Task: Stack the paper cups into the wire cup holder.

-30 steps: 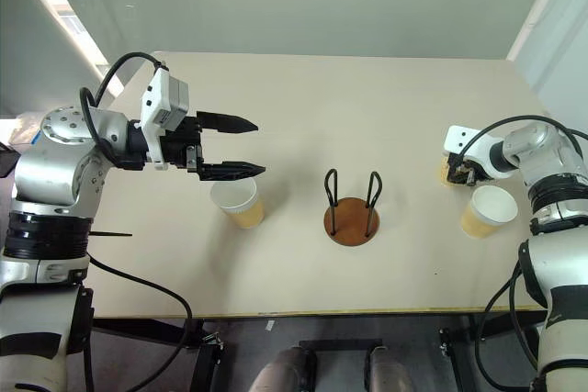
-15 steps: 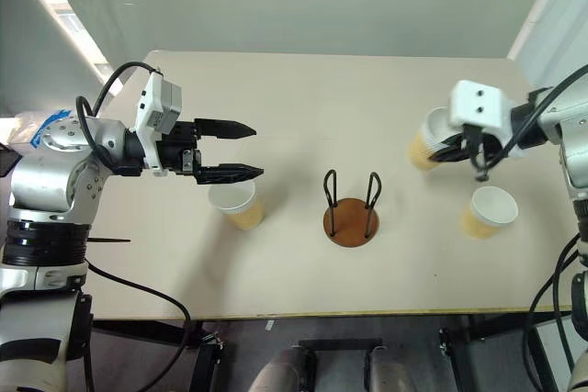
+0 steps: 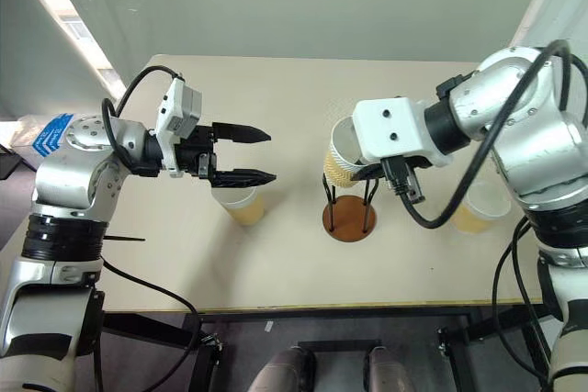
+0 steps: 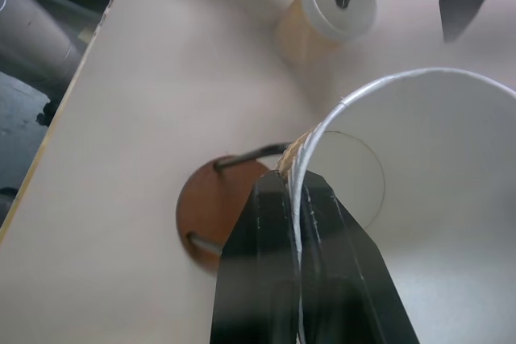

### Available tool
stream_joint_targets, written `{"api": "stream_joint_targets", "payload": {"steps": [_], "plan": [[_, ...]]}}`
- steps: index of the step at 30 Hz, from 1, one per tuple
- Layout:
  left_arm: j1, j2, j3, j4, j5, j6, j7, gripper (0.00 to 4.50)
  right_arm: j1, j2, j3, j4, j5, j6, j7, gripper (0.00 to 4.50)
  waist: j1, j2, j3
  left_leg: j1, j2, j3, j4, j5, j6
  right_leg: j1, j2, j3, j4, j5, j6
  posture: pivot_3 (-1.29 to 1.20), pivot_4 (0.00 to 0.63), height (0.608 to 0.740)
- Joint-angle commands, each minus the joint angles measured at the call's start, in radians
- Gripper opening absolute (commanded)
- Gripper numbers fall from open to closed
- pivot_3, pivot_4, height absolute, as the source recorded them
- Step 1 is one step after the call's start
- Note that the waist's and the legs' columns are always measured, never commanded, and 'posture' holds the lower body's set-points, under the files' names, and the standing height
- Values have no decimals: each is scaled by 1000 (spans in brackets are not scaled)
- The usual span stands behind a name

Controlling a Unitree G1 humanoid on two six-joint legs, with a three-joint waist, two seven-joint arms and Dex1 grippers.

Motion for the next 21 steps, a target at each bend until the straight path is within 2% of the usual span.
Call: {"api": "stream_joint_targets", "payload": {"steps": [1, 6, 15, 18, 21], "plan": [[-25, 2, 12, -11, -3, -12, -4, 4500, -14, -3, 18, 32, -37, -70, -4, 49, 0, 0, 0, 0, 0, 0, 0, 0, 0, 0, 0, 0, 0, 0, 0, 0, 150, 740], [-16, 6, 17, -24, -7, -5, 2, 4500, 13, -14, 44, 102, -89, -159, 7, 49, 0, 0, 0, 0, 0, 0, -1, 0, 0, 0, 0, 0, -1, 0, 0, 0, 150, 740], [-6, 15, 23, -41, -9, 5, 10, 4500, 32, 9, 66, 147, -123, -208, 10, 49, 0, 0, 0, 0, 0, 0, -1, 0, 0, 0, 0, 0, -1, 0, 0, 0, 150, 740], [-3, 17, 25, -45, -9, 9, 12, 4500, 36, 16, 68, 159, -138, -219, 5, 627, 0, 0, 0, 0, 0, 0, -1, 0, 0, 0, 0, 0, -1, 0, 0, 0, 150, 740], [1, 18, 25, -51, -9, 10, 17, 4500, 42, 26, 64, 157, -142, -213, 4, 1505, 0, 0, 0, 0, 0, 0, -1, 0, 0, 0, 0, 0, -1, 0, 0, 0, 150, 740]]}}
